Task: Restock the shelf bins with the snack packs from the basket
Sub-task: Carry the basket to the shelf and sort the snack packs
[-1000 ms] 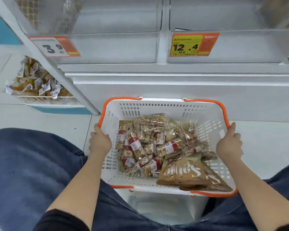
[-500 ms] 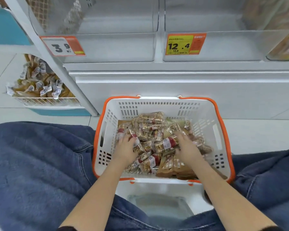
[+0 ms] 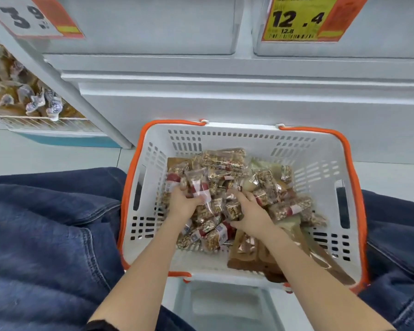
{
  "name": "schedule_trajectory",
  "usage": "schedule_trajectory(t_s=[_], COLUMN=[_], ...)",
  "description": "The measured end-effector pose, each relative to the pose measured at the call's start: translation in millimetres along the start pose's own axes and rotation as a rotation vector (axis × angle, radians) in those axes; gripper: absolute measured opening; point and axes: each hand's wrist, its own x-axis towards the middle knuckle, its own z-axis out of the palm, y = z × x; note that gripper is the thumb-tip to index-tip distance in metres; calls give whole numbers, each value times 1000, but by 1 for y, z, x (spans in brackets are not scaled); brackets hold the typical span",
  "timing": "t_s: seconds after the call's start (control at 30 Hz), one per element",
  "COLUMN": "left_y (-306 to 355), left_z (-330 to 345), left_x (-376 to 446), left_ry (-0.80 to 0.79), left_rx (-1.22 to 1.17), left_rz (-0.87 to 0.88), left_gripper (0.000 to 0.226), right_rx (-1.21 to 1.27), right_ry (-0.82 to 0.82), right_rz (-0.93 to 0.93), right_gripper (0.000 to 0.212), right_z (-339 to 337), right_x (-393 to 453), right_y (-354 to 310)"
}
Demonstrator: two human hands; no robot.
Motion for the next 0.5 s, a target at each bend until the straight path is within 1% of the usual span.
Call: schedule_trajectory(t_s=[0.07, 0.1, 0.17, 0.23, 0.27, 0.3, 0.33, 0.37, 0.4, 0.43, 0.47, 0.5], left_y=[0, -1, -1, -3, -4, -5, -5, -7, -7, -8, -7, -8], left_z=[7, 12, 18, 19, 17, 14, 11, 8, 5, 2, -1, -3], left_x=[3, 3, -1, -2, -3, -4, -5, -5, -5, -6, -9, -9], left_ry=[-48, -94, -151, -165, -158, -152, -146, -145, -148, -157, -156, -152], left_rx=[71, 104, 140, 129, 118, 106, 86, 79, 95, 148, 199, 236], left_rz=[11, 31, 68, 73, 74, 63, 64, 67, 88, 113, 151, 173], left_gripper=[44, 45, 55, 65, 66, 61, 53, 47, 43, 38, 33, 30], right_rx=[164, 228, 317, 376, 410, 449, 503, 604, 742, 892, 980, 988], right_ry=[60, 82, 131, 159, 152, 141, 129, 126, 155, 241, 370, 497], right_rz=[-23, -27, -6, -2, -7, -23, -37, -56, -48, -8, 64, 136], right_gripper=[86, 83, 69, 53, 48, 44, 43, 47, 54, 61, 67, 72], right_z=[8, 12, 20, 24, 24, 21, 20, 18, 17, 17, 17, 14], right_x=[2, 4, 9, 10, 10, 9, 9, 8, 8, 9, 11, 13], right_y=[-8, -12, -20, -28, -31, -34, -37, -40, -43, -46, -45, -44])
